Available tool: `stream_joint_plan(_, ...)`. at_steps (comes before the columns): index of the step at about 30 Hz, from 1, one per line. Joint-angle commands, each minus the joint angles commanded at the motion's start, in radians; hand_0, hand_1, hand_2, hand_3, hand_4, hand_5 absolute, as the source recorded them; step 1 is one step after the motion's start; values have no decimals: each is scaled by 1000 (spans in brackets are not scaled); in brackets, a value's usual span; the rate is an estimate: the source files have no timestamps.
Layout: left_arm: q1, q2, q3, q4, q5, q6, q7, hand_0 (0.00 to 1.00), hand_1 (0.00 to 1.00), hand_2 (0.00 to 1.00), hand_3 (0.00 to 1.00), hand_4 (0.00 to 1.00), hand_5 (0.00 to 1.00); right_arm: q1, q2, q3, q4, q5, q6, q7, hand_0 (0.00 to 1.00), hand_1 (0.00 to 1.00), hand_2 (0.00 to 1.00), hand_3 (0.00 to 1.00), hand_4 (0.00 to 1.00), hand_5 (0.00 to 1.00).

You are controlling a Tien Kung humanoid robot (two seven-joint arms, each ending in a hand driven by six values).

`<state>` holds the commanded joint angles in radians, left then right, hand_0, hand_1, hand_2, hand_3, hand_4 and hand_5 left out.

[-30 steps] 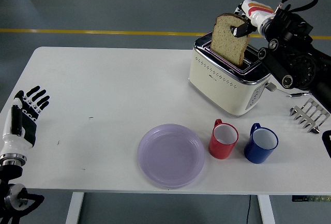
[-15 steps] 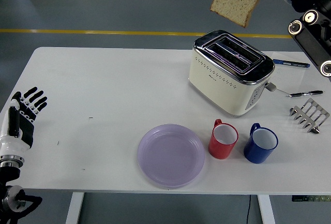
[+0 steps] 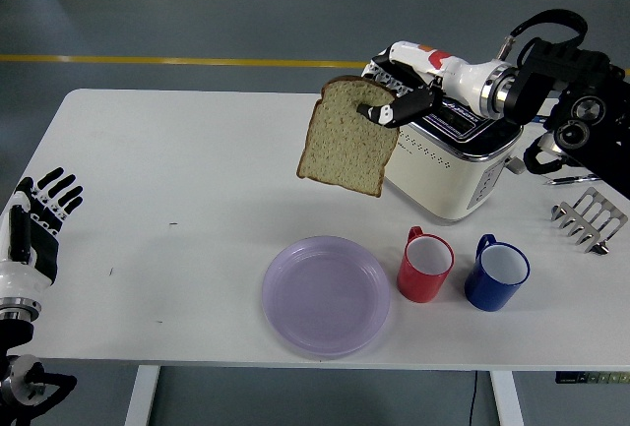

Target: Push plate across desktop,pick up the break from the machine,place the break in the plate

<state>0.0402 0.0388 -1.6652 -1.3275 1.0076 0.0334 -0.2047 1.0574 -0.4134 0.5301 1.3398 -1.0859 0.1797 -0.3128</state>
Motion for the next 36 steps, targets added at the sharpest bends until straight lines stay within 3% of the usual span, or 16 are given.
stream_joint_plan(7,-1,-4,-1,6,-4,0,0,786,731,742,726,498,998,-58,63,-136,-36,-9,-49,6,321,331,401,448,326,21)
stream_joint_plan(14,2,-6,1,8,-9,2,0,786,732,742,726,497,998,-121,157,-184,-156,-12,-114,29,332,335,404,447,331,17)
stream_joint_plan(24,0,-8,5,7,-8,4,-4,786,730,742,725,498,998,-153,220,-254,-248,-2,-123,49,350,362,422,455,321,23)
stream_joint_plan(27,-1,-7,6,7,-8,5,-5,786,730,742,725,498,998,-156,232,-274,-273,-35,-166,99,350,362,422,455,321,23)
stream_joint_plan(28,-1,-7,6,8,-8,5,-5,785,730,741,725,497,998,-158,235,-280,-280,-51,-183,120,355,415,466,502,373,62)
stream_joint_plan(33,-2,-8,9,8,-9,11,-11,785,730,741,725,497,998,-165,246,-305,-308,-155,-265,223,355,415,466,502,373,62)
stream_joint_plan(34,-1,-8,9,8,-10,14,-14,784,725,735,724,495,998,-165,247,-310,-314,-177,-272,236,426,481,512,591,570,206)
stream_joint_plan(36,-1,-8,7,7,-13,20,-19,784,725,735,724,495,998,-166,250,-313,-324,-217,-270,252,426,481,512,591,570,206)
